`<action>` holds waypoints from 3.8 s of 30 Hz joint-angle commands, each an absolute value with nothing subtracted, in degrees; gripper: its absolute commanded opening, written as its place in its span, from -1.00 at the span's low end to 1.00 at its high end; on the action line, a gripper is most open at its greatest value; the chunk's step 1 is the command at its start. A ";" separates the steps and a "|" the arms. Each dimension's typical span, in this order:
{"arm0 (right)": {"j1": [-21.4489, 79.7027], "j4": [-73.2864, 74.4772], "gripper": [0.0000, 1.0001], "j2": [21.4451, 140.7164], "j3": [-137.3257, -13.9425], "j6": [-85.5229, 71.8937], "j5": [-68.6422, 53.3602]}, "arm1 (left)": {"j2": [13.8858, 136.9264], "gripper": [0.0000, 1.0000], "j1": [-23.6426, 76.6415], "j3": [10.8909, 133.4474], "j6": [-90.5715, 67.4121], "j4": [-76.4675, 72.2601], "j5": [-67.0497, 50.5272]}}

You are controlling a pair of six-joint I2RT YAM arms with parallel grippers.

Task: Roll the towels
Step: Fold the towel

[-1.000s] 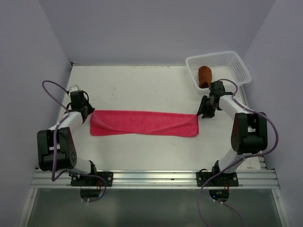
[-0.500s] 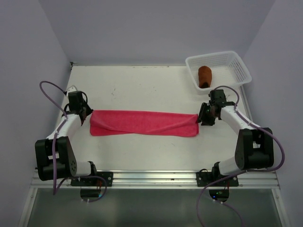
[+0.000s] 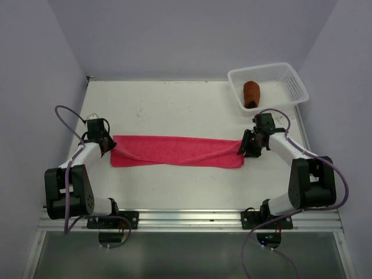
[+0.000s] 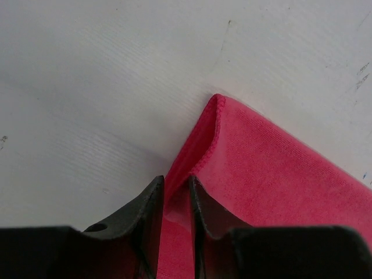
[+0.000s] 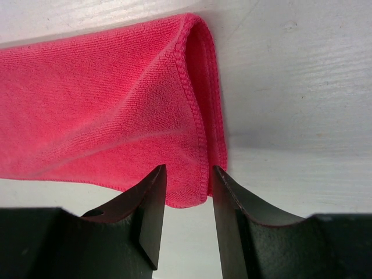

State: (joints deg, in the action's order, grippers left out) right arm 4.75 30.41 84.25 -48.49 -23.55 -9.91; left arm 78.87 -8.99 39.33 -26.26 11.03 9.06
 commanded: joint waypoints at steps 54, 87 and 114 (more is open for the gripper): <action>4.92 28.57 -0.17 81.39 -46.94 -21.97 -11.07 | 68.20 -1.00 -9.49 39.55 -24.87 18.99 6.68; 7.65 28.21 -0.17 84.64 -50.00 -22.76 -0.44 | 65.57 -0.50 -8.27 42.72 -19.88 10.12 3.80; 7.65 27.42 -0.65 96.94 -62.40 -23.38 1.84 | 93.25 -1.00 1.58 46.84 -26.28 -4.92 1.58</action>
